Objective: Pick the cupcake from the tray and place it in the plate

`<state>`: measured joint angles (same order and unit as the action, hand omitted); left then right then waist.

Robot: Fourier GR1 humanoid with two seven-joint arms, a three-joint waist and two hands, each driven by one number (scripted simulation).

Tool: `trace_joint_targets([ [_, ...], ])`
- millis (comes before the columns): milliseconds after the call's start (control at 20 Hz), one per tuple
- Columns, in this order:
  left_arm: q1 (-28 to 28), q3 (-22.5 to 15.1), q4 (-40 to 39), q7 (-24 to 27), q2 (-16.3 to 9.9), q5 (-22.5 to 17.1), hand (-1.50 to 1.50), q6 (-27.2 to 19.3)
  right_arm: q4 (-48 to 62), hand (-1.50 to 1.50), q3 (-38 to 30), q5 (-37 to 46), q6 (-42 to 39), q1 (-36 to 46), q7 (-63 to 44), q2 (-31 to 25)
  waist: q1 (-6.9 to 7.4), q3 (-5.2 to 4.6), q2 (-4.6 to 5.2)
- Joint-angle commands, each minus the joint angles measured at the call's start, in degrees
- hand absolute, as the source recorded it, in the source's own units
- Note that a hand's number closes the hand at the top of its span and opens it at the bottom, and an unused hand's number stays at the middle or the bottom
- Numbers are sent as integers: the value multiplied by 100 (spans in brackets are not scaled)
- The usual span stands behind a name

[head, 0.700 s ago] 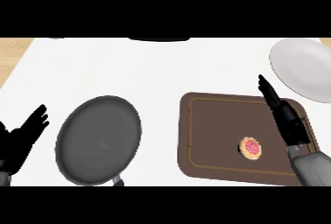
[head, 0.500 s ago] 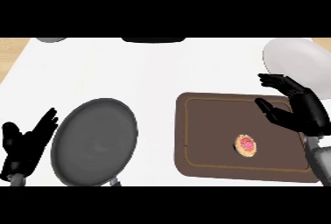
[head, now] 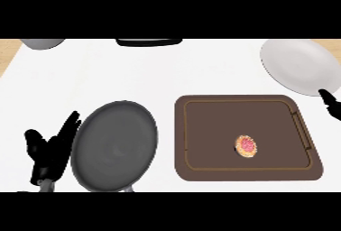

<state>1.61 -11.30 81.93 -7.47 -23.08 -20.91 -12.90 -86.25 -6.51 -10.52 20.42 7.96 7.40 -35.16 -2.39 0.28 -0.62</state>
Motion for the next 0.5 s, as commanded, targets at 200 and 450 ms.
trace_joint_targets([
  [200,-212,-328,-87,-220,580,133,0,83,-1575,-150,-314,98,-65,-1659,293,215,136,-31,44],
  [450,-222,-253,-65,-281,639,93,0,-4,-1998,-150,-97,274,-1150,-2231,-773,-1072,63,-47,36],
])
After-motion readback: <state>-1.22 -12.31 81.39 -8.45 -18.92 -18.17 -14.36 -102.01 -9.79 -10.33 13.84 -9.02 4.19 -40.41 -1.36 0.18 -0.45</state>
